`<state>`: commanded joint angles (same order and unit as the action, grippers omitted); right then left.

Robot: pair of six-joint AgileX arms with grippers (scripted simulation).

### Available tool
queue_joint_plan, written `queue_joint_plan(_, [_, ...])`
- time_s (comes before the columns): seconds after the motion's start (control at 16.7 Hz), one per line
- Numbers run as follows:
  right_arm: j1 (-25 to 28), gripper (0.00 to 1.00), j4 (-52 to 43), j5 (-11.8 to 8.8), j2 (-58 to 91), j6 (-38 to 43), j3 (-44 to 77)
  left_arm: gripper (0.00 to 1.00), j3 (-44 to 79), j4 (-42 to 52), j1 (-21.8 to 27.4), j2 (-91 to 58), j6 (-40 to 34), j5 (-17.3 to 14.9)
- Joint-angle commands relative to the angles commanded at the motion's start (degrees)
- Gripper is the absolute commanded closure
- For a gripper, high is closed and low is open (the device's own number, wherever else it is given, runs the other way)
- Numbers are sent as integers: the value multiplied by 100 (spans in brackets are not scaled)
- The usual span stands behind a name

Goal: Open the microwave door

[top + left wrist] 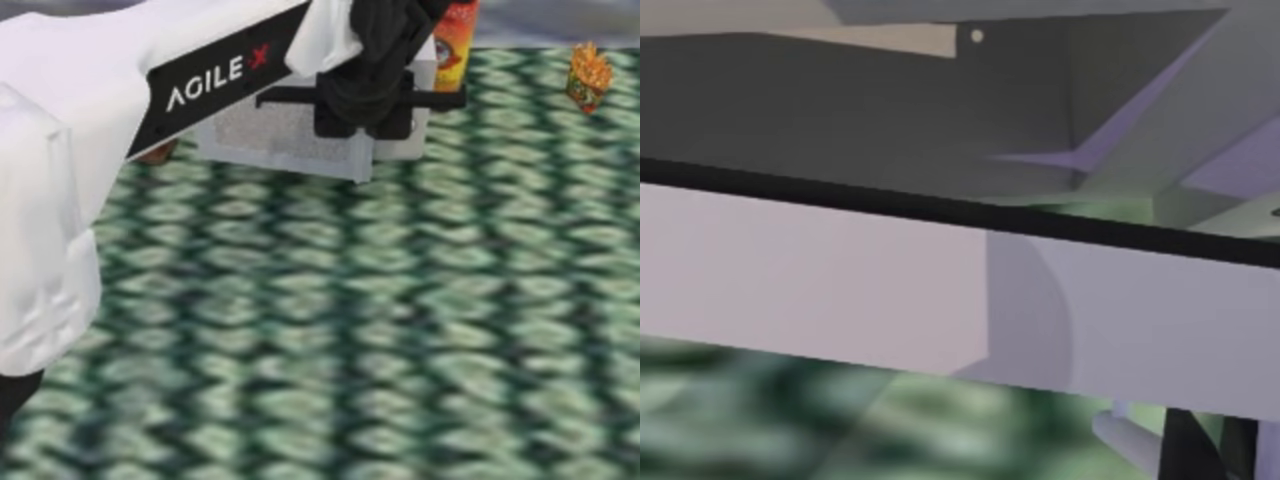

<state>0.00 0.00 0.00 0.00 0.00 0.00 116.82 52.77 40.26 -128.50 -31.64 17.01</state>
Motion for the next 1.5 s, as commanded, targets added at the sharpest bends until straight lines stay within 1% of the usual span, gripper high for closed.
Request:
queue_joint_plan(0.24, [0, 0, 0, 0, 0, 0, 0, 100, -104, -56, 32, 30, 42, -42])
queue_joint_plan(0.66, [0, 0, 0, 0, 0, 0, 0, 100, -970, -527, -36, 593, 551, -255])
queue_joint_plan(1.5, [0, 0, 0, 0, 0, 0, 0, 100, -974, -529, -36, 595, 553, -256])
